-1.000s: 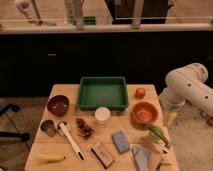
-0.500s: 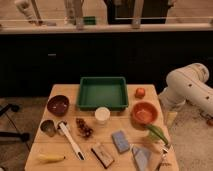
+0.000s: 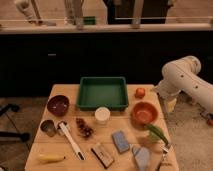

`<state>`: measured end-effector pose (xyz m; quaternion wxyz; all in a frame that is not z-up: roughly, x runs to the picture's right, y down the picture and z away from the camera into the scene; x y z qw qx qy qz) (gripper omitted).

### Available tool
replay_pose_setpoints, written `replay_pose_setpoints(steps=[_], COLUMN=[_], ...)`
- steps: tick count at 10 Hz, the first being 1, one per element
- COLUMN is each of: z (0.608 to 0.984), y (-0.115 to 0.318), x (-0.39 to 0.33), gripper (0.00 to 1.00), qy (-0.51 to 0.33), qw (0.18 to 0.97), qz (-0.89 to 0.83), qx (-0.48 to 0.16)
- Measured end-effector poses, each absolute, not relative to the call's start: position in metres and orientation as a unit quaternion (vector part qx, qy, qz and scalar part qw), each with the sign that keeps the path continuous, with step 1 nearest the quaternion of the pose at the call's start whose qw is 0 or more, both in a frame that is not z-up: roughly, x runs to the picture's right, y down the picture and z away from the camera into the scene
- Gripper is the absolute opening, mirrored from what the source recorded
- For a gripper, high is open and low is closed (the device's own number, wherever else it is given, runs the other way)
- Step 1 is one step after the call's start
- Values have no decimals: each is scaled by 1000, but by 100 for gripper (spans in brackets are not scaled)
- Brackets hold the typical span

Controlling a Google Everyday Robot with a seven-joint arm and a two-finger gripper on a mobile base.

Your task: Place apple in metal cup

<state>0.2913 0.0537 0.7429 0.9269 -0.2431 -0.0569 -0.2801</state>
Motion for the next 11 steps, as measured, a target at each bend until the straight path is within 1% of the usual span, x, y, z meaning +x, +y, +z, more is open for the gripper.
replay_pose_setpoints(steps=[4,6,9,11], z=[787,794,796,801], y=[32,30,30,27], x=[275,273,273,272], gripper=[80,80,80,80], qy=[-116,-125,-123,-96], qw=[859,846,846,844], qz=[-443,-467,-471,-507], qx=[-228,-226,-217,-147])
